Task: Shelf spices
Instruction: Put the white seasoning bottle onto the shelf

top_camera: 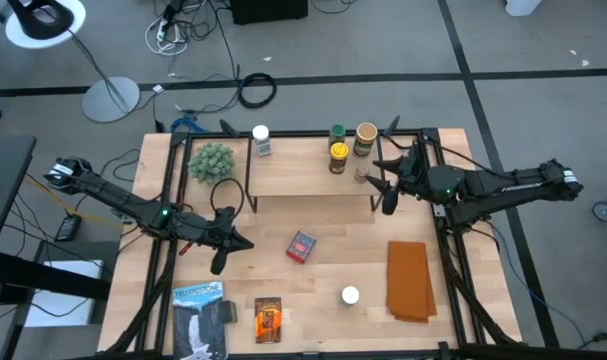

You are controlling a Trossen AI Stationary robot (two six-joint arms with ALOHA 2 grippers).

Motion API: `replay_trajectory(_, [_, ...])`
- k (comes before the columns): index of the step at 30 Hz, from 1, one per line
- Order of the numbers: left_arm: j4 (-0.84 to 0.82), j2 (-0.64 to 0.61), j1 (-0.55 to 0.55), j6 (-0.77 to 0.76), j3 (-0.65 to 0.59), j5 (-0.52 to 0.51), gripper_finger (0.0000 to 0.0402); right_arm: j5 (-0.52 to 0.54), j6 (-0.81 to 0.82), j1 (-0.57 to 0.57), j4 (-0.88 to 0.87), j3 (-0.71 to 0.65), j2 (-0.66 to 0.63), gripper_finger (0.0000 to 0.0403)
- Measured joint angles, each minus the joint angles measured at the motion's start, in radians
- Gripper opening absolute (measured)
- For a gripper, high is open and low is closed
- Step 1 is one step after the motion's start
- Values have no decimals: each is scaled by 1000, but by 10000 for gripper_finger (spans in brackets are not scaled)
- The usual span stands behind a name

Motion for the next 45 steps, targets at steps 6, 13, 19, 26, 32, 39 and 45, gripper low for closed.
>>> replay_trajectory(6, [0, 0, 0, 9, 0, 0, 15, 33, 52, 100, 0, 0, 13, 200])
replay_trajectory(13, [0, 0, 0, 10, 0, 0, 15, 49, 92, 226, 1, 0, 93, 40])
replay_trajectory(19, [0, 0, 0, 10, 0, 0, 15, 76, 103, 337, 73, 7, 236, 9])
replay_trajectory(26, [0, 0, 0, 11, 0, 0, 15, 74, 190, 419, -66, 180, 447, 2])
replay_trajectory(32, [0, 0, 0, 11, 0, 0, 15, -33, 519, 440, -596, 476, 619, 1])
replay_trajectory(39, [0, 0, 0, 11, 0, 0, 15, -271, 899, 433, -1018, 728, 790, 1])
replay_trajectory(45, [0, 0, 0, 11, 0, -1, 15, -430, 931, 439, -1068, 752, 895, 1])
